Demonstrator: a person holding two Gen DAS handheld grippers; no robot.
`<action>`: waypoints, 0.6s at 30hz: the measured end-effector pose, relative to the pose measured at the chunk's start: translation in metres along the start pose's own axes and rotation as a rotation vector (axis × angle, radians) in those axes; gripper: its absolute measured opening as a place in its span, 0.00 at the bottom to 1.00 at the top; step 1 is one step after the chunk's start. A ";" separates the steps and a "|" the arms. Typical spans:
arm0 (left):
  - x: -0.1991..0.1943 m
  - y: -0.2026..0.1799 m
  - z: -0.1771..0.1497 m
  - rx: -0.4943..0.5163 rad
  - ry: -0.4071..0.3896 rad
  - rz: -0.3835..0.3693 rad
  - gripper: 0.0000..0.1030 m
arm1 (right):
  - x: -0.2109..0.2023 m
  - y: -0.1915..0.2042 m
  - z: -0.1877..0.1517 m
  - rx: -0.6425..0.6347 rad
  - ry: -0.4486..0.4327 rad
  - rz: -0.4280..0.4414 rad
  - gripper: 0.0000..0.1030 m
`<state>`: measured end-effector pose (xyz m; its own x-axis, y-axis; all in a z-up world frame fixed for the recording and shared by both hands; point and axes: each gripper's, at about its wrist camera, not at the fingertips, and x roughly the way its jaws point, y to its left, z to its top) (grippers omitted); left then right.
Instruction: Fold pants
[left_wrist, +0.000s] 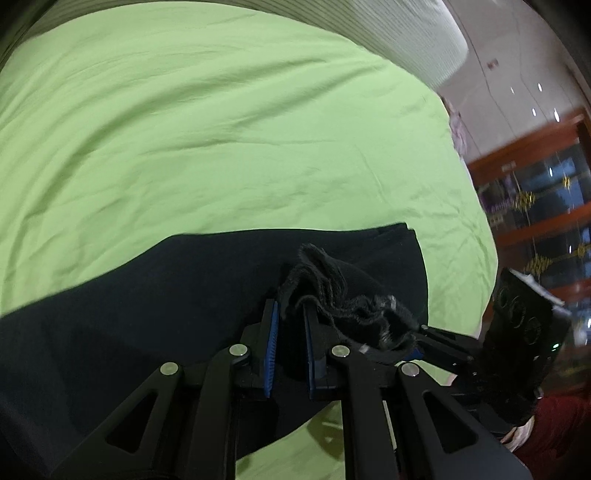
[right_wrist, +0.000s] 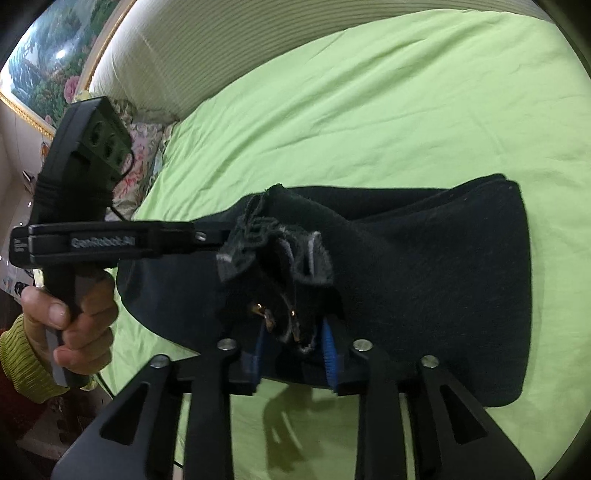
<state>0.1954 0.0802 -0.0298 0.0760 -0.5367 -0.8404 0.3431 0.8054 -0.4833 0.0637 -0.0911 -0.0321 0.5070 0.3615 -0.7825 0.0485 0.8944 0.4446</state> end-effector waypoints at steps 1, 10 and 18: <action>-0.004 0.004 -0.003 -0.022 -0.014 0.000 0.12 | 0.001 0.000 -0.001 -0.002 0.005 0.005 0.38; -0.035 0.027 -0.031 -0.138 -0.096 -0.014 0.14 | 0.010 0.011 0.001 -0.052 0.022 -0.031 0.48; -0.057 0.043 -0.057 -0.255 -0.174 -0.048 0.20 | 0.009 0.019 -0.001 -0.104 0.035 -0.092 0.48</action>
<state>0.1525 0.1597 -0.0169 0.2323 -0.5931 -0.7709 0.1060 0.8033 -0.5861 0.0685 -0.0703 -0.0306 0.4743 0.2842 -0.8332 0.0032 0.9459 0.3244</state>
